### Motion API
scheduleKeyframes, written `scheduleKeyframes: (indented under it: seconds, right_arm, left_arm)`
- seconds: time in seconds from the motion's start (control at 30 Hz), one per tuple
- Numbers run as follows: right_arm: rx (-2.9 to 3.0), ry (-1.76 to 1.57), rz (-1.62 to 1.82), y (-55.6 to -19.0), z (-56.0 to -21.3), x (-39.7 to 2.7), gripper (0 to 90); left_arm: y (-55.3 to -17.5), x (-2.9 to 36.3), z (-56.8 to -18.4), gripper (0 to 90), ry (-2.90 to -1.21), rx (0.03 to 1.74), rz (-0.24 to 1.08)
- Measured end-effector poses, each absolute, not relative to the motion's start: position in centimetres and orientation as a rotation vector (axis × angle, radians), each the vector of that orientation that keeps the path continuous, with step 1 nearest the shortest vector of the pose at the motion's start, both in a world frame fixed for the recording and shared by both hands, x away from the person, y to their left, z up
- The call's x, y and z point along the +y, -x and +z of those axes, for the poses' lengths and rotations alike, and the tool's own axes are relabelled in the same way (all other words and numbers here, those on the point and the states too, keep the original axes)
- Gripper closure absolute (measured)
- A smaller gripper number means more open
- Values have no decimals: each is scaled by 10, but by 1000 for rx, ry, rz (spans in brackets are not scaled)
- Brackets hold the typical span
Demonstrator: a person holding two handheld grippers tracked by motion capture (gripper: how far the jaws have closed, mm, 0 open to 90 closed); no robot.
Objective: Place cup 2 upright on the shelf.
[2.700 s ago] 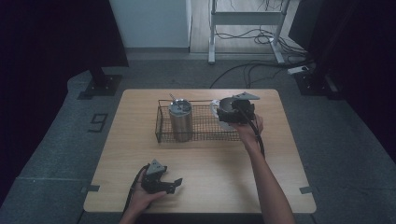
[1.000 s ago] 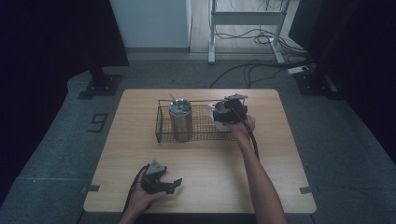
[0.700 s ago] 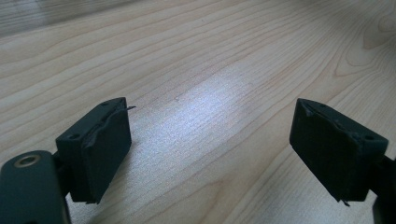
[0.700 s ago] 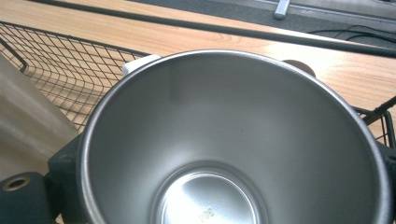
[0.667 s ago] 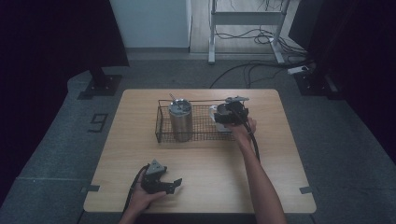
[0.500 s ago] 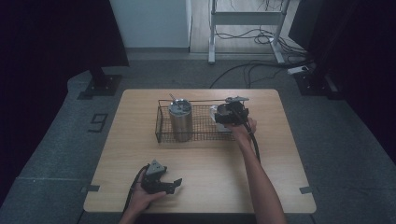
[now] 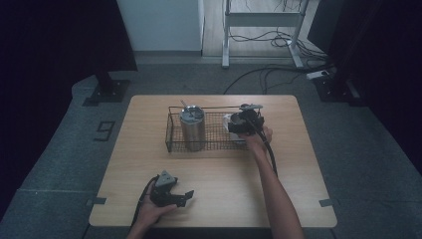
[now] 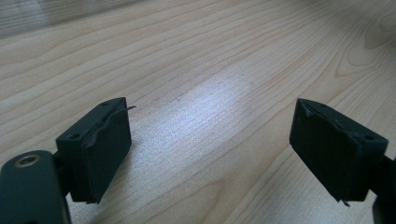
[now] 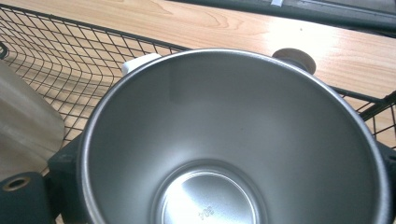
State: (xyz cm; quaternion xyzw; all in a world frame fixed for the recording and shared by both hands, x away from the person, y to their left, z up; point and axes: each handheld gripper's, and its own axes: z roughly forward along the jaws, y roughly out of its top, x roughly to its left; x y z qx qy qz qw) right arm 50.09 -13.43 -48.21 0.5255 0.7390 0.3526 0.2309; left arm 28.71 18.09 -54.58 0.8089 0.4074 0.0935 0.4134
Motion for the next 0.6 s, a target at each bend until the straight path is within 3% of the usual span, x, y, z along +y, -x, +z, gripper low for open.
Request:
scheduleKeyframes:
  seconds: [0.6]
  right_arm:
    - [2081,-1436,887,-503,-485,-130,66]
  left_arm:
    - [-287,181,-546,131,-2035,1023,232]
